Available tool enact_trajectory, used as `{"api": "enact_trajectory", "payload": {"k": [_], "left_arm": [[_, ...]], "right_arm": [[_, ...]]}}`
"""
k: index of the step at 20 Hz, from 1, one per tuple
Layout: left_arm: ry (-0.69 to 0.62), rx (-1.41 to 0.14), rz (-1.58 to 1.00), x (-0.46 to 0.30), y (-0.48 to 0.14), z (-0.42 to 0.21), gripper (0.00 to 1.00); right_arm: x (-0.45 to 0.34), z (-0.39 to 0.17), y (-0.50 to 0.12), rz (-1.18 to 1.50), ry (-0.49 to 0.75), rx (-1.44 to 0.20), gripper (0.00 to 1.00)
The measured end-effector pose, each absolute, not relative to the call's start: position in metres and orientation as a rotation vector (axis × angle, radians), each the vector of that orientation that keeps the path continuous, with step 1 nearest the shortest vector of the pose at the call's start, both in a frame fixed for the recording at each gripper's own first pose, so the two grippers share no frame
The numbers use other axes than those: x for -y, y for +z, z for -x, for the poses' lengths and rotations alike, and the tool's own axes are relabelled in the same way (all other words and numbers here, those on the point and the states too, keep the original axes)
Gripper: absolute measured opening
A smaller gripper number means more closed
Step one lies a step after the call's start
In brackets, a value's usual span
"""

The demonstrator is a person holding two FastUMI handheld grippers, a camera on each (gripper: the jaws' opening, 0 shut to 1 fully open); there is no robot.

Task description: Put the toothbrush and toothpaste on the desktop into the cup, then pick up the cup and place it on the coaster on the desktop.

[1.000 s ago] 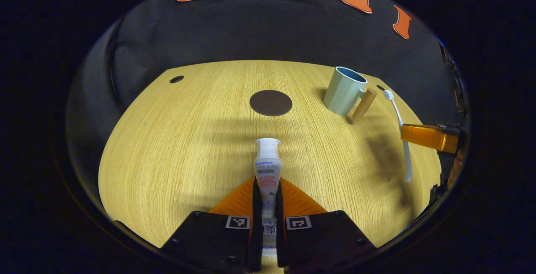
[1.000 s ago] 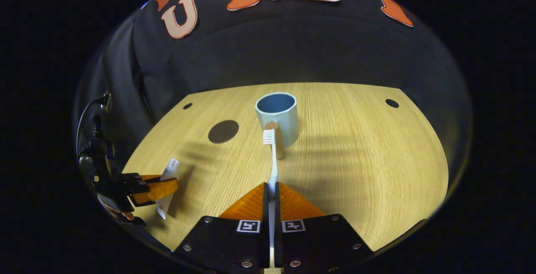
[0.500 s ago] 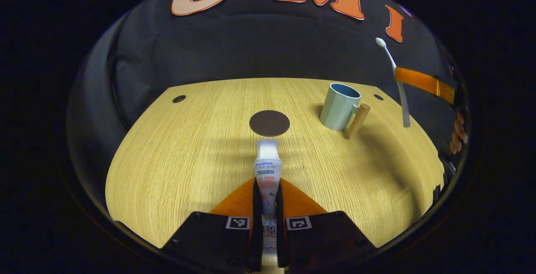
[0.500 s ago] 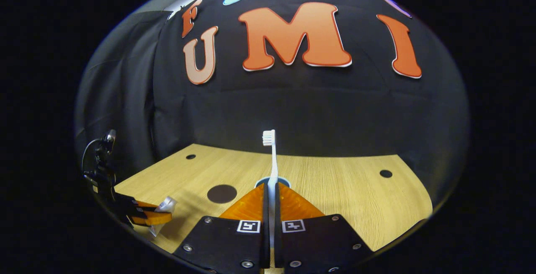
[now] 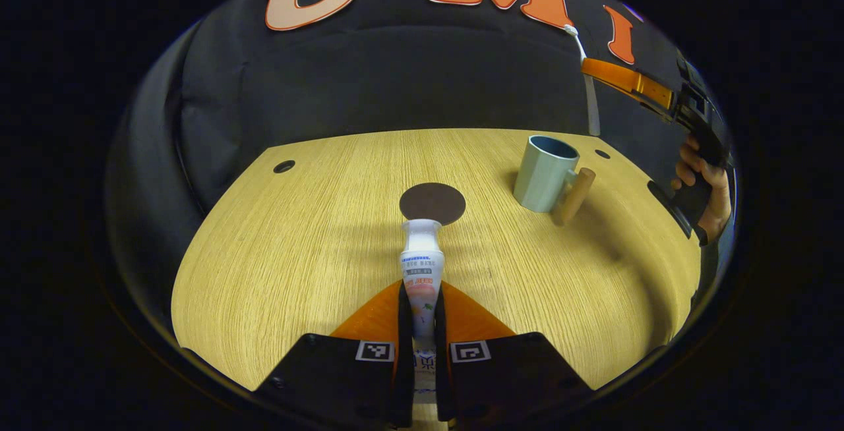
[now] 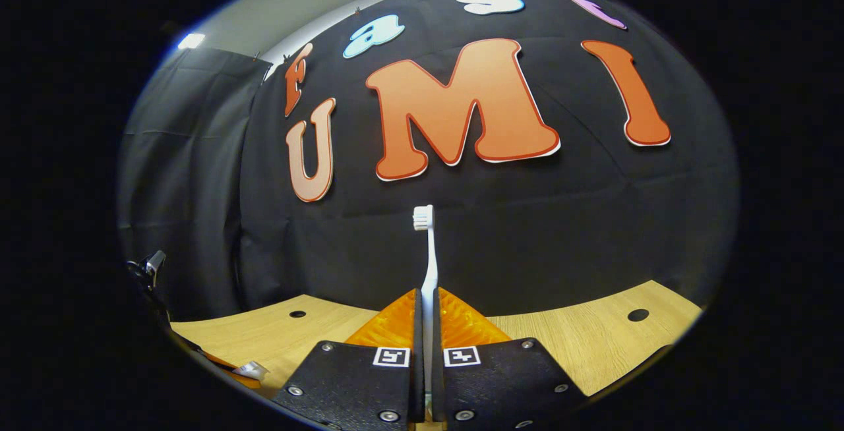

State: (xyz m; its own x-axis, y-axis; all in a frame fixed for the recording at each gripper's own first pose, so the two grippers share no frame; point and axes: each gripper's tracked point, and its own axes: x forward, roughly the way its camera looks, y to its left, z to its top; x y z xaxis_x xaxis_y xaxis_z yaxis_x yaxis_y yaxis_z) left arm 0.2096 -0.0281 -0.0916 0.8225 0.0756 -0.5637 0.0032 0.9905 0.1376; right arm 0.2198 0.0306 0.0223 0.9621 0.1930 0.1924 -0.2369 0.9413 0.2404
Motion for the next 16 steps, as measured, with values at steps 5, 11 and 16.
{"api": "enact_trajectory", "payload": {"k": [5,11,16], "left_arm": [[0.023,-0.610,-0.127,0.028,-0.093,-0.212,0.17],[0.029,-0.610,-0.121,0.030,-0.089,-0.212,0.17],[0.031,-0.613,-0.117,0.032,-0.072,-0.200,0.17]], "right_arm": [[-0.036,-0.237,0.018,-0.232,0.226,0.212,0.05],[-0.041,-0.252,-0.003,-0.207,0.239,0.185,0.06],[-0.040,-0.259,-0.020,-0.230,0.237,0.159,0.06]]}}
